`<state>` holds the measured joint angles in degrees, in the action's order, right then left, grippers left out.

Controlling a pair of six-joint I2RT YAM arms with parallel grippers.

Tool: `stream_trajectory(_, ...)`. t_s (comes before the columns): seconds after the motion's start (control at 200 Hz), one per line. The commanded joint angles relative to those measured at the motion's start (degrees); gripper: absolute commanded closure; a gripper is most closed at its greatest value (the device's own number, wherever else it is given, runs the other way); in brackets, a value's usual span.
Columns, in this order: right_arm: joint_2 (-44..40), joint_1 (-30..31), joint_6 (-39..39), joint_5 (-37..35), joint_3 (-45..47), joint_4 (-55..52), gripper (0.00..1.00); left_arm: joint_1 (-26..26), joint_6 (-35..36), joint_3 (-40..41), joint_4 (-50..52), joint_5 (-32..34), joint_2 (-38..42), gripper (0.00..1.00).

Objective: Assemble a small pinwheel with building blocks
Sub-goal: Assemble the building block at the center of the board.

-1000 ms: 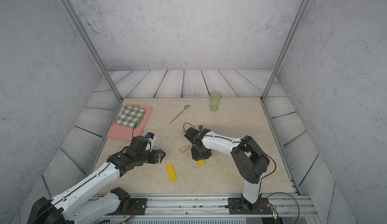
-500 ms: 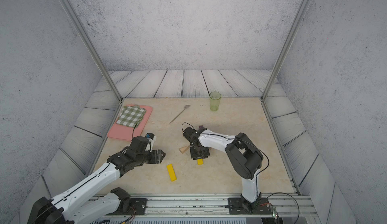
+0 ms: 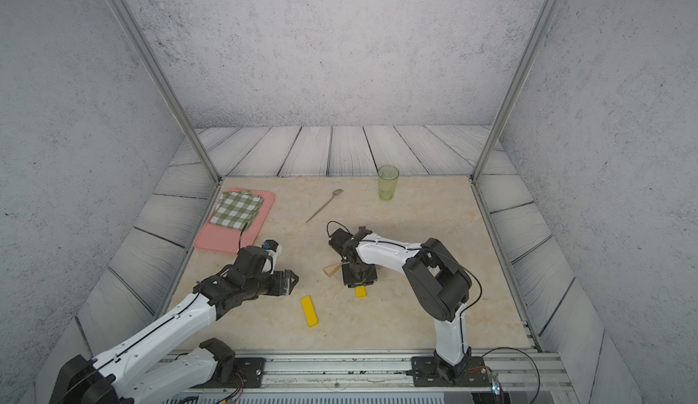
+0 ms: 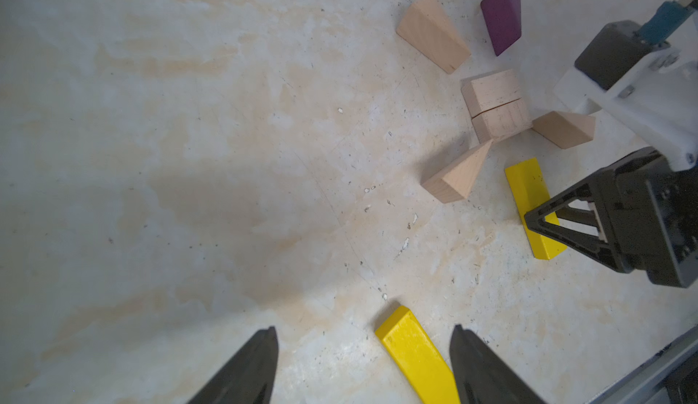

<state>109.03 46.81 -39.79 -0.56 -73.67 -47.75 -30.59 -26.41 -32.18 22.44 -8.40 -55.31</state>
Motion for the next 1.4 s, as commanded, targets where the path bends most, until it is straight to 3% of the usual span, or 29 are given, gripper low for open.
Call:
stream_trajectory(0.0, 2.14, 0.02, 0.47, -1.26, -1.17, -0.77, 0.64, 0.28, -0.22, 0.71, -0.20, -0.15, 0.55, 0.22)
stream_trajectory(1.396, 5.44, -1.98, 2.09, -2.28, -5.30, -1.04, 0.63, 0.31, -0.28, 0.72, -0.17, -0.05, 1.00, 0.22)
